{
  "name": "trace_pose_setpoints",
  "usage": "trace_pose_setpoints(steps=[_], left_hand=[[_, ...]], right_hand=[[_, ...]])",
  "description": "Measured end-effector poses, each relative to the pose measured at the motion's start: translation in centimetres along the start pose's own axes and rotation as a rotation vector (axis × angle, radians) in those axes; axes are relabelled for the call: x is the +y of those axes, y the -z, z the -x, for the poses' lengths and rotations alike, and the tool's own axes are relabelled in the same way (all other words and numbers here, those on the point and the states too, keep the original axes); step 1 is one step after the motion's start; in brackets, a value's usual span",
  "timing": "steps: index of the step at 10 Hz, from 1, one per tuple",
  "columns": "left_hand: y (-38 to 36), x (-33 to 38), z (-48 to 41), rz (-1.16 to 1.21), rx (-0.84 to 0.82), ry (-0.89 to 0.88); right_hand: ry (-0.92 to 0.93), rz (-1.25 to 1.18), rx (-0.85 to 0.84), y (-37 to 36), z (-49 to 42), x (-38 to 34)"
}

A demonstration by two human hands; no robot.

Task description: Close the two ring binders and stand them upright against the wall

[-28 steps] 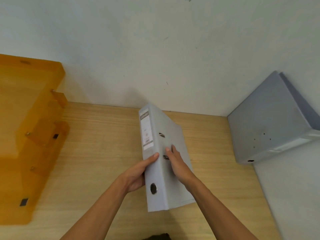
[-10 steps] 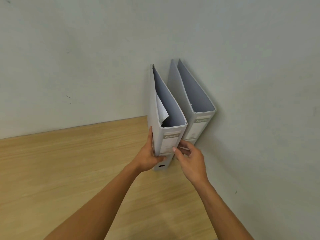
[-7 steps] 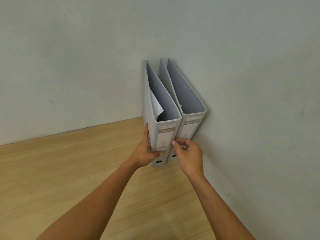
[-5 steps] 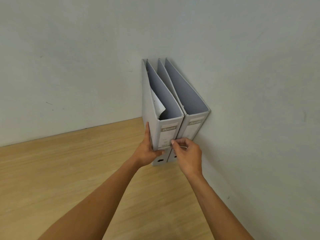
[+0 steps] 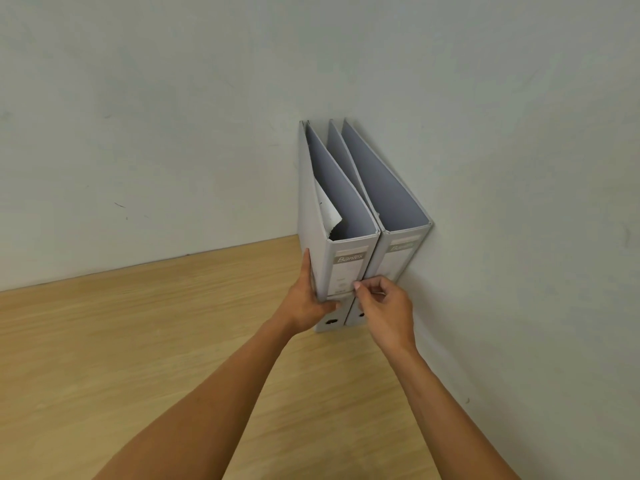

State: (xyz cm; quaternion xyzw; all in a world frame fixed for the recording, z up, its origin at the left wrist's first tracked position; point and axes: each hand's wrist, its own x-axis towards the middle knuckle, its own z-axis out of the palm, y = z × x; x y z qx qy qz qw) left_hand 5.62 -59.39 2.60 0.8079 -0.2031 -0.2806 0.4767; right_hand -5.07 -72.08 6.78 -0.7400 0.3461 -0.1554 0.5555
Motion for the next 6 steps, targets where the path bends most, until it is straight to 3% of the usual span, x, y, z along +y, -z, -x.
trace_pose_setpoints(steps=[2, 6], left_hand=[[-0.7, -0.6, 0.8, -0.002, 0.079, 0.006], [0.7, 0.1, 4.5, -0.054, -0.041, 0.024]], right_hand=[[-0.008, -0.012, -0.015, -0.2, 0.5, 0.0], [-0.032, -0.043, -0.073, -1.3, 3.2, -0.6]])
